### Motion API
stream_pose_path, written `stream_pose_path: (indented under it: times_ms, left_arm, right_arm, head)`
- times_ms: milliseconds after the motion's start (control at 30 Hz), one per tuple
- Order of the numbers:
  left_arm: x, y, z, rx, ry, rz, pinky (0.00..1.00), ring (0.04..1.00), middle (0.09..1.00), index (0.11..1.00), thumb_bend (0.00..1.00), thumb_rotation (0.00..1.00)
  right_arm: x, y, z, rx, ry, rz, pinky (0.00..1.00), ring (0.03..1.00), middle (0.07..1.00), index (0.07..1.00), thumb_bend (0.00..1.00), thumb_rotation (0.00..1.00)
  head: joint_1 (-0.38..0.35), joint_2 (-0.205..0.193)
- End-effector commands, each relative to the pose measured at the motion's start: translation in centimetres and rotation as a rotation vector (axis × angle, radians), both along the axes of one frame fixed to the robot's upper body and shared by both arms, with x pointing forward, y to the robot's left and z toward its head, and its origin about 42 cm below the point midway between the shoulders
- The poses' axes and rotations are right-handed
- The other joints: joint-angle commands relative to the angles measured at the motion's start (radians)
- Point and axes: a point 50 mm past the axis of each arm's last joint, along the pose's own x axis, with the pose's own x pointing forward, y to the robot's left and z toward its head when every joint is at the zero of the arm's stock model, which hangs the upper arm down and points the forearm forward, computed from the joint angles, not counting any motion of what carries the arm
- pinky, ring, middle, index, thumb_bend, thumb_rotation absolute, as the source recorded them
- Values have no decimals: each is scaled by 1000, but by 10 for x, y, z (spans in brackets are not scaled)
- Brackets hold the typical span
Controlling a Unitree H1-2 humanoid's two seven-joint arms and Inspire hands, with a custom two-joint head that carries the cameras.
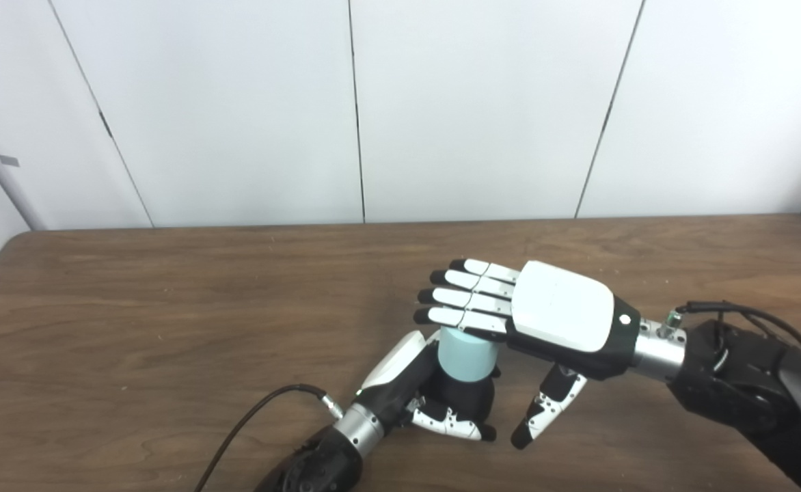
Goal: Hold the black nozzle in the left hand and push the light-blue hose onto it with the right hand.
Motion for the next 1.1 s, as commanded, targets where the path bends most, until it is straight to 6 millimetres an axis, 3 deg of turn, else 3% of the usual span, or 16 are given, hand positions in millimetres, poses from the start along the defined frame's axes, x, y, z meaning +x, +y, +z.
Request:
stream_pose_path:
  times_ms: [0, 833, 1067]
  left_arm:
    - [-8, 11, -24, 71, 103, 22, 1000, 954, 859, 484, 524, 73]
    - [-7, 13, -23, 105, 89, 14, 1000, 952, 826, 485, 524, 74]
    - [-5, 12, -18, 103, 102, 20, 1000, 952, 826, 486, 524, 74]
  right_arm:
    - [-10, -10, -33, -164, 98, 5, 966, 973, 953, 912, 798, 479]
    - [-19, -17, -47, -209, -11, 24, 974, 986, 966, 894, 771, 492]
    - [-19, -13, -43, -221, -14, 32, 986, 980, 965, 894, 769, 487]
  head:
    - [0, 0]
    - [-1, 8]
    - [9, 48]
